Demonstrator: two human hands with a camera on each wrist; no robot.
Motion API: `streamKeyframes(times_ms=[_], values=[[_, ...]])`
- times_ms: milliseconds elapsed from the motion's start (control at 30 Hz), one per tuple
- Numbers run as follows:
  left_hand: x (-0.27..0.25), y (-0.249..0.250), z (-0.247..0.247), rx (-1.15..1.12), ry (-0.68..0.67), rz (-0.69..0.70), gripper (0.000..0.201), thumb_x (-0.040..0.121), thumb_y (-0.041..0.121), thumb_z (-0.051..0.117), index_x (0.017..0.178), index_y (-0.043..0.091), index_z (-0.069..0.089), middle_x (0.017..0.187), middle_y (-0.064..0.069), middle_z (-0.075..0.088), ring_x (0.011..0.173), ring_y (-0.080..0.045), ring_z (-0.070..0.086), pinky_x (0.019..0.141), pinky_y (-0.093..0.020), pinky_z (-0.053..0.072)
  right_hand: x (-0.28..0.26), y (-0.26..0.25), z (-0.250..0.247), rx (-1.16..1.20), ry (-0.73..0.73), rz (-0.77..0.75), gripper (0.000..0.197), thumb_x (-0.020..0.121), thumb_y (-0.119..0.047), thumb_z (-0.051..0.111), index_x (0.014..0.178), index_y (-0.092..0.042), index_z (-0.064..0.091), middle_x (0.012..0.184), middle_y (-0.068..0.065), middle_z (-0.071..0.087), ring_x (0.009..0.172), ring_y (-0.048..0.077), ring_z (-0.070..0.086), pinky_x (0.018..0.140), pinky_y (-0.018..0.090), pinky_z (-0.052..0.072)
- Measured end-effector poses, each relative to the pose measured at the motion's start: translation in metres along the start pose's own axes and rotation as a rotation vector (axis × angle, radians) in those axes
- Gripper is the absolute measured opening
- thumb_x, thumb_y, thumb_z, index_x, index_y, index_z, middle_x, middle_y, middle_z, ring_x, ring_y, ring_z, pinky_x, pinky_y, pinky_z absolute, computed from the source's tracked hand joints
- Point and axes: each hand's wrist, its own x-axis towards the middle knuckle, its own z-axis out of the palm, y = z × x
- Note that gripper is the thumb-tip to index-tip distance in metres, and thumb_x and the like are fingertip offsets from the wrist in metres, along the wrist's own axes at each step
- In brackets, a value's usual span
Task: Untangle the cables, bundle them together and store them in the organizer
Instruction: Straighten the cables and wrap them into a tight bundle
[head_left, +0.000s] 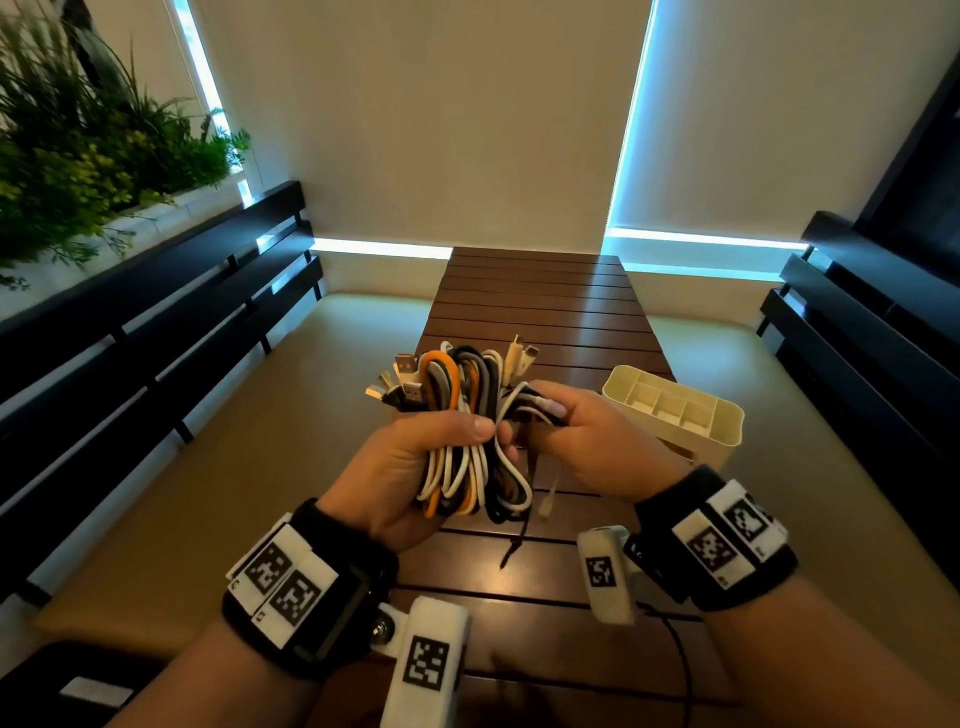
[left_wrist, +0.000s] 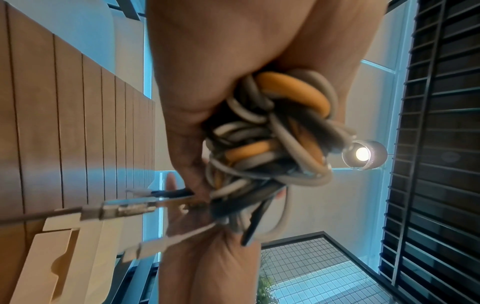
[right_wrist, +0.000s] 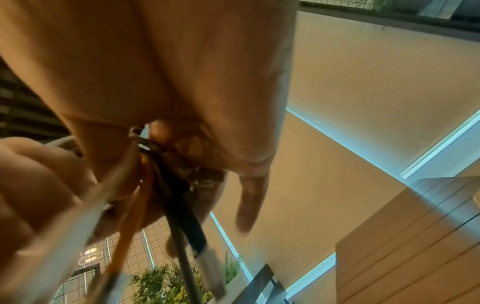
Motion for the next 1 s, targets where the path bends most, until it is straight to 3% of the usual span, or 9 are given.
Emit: streamKeyframes(times_ms=[167, 233, 300, 400, 500, 633, 800, 900, 1000], values=[[0.0, 0.004, -0.009, -0.005, 0.01, 0.036, 0.021, 0.06, 0.016, 0.072, 0.077, 0.004, 0.075, 0.078, -0.009, 0.068, 0.072, -0.019, 0.069, 0.068, -0.033, 0.059, -0.007, -0.003, 0.019, 0.21, 0.106, 0.071, 0.018, 0.102, -0.017, 0.051, 0.109, -0.027, 0.064, 0.082, 0.0, 0.066, 0.07, 0.014, 0.061, 0.064, 0.029, 0.051], [0.002, 0.001, -0.01, -0.02, 0.012, 0.049, 0.023, 0.059, 0.017, 0.073, 0.079, 0.005, 0.076, 0.078, -0.008, 0.068, 0.072, -0.018, 0.069, 0.07, -0.035, 0.059, -0.01, -0.011, 0.024, 0.398, 0.133, 0.091, 0.021, 0.101, -0.011, 0.049, 0.108, -0.025, 0.063, 0.079, -0.002, 0.069, 0.072, 0.013, 0.065, 0.063, 0.024, 0.055], [0.002, -0.001, -0.011, -0.025, 0.01, 0.054, 0.027, 0.06, 0.018, 0.073, 0.083, 0.005, 0.076, 0.078, -0.008, 0.069, 0.072, -0.018, 0.069, 0.073, -0.035, 0.057, -0.016, -0.025, 0.022, 0.565, 0.111, 0.104, 0.021, 0.101, -0.004, 0.043, 0.107, -0.017, 0.06, 0.071, -0.004, 0.072, 0.065, 0.005, 0.068, 0.056, 0.014, 0.052], [0.001, -0.003, -0.011, -0.022, 0.014, 0.055, 0.034, 0.059, 0.018, 0.074, 0.09, 0.002, 0.076, 0.078, -0.009, 0.069, 0.072, -0.019, 0.068, 0.074, -0.035, 0.056, -0.021, -0.041, 0.02, 0.596, 0.112, 0.08, 0.029, 0.107, -0.015, 0.029, 0.103, -0.008, 0.057, 0.053, -0.009, 0.064, 0.046, -0.002, 0.059, 0.044, 0.008, 0.043], [0.0, -0.004, -0.007, 0.027, 0.013, 0.069, 0.024, 0.064, 0.012, 0.07, 0.086, 0.005, 0.077, 0.078, -0.009, 0.069, 0.072, -0.02, 0.068, 0.074, -0.035, 0.056, -0.021, -0.048, 0.022, 0.553, 0.214, 0.08, 0.042, 0.106, -0.032, 0.029, 0.094, -0.012, 0.063, 0.057, -0.003, 0.068, 0.05, 0.002, 0.062, 0.048, 0.012, 0.048], [-0.004, -0.006, -0.001, 0.087, 0.04, 0.1, 0.018, 0.072, 0.012, 0.063, 0.08, 0.008, 0.079, 0.08, -0.008, 0.071, 0.076, -0.021, 0.069, 0.082, -0.039, 0.056, -0.018, -0.05, 0.028, 0.457, 0.358, 0.134, 0.041, 0.105, -0.039, 0.036, 0.097, -0.011, 0.066, 0.062, -0.004, 0.069, 0.054, 0.005, 0.064, 0.051, 0.014, 0.049], [-0.007, -0.01, 0.007, 0.195, 0.155, 0.224, 0.022, 0.072, 0.004, 0.074, 0.093, 0.007, 0.078, 0.097, -0.02, 0.073, 0.092, -0.036, 0.07, 0.091, -0.054, 0.053, -0.018, -0.049, 0.037, 0.362, 0.437, 0.186, 0.042, 0.104, -0.047, 0.033, 0.105, -0.023, 0.067, 0.086, -0.002, 0.071, 0.073, 0.001, 0.067, 0.056, 0.013, 0.05], [-0.008, -0.012, 0.007, 0.23, 0.185, 0.297, 0.035, 0.073, -0.001, 0.073, 0.108, 0.002, 0.072, 0.108, -0.028, 0.07, 0.102, -0.046, 0.067, 0.09, -0.058, 0.055, -0.018, -0.048, 0.042, 0.264, 0.46, 0.188, 0.043, 0.103, -0.052, 0.029, 0.104, -0.029, 0.065, 0.092, -0.004, 0.069, 0.082, 0.005, 0.064, 0.071, 0.023, 0.049], [-0.01, -0.016, 0.007, 0.243, 0.166, 0.303, 0.03, 0.074, 0.002, 0.068, 0.101, 0.009, 0.076, 0.104, -0.024, 0.072, 0.096, -0.039, 0.07, 0.086, -0.051, 0.058, -0.018, -0.049, 0.046, 0.24, 0.471, 0.187, 0.04, 0.103, -0.052, 0.027, 0.105, -0.033, 0.062, 0.1, -0.005, 0.068, 0.096, 0.006, 0.063, 0.081, 0.024, 0.047]])
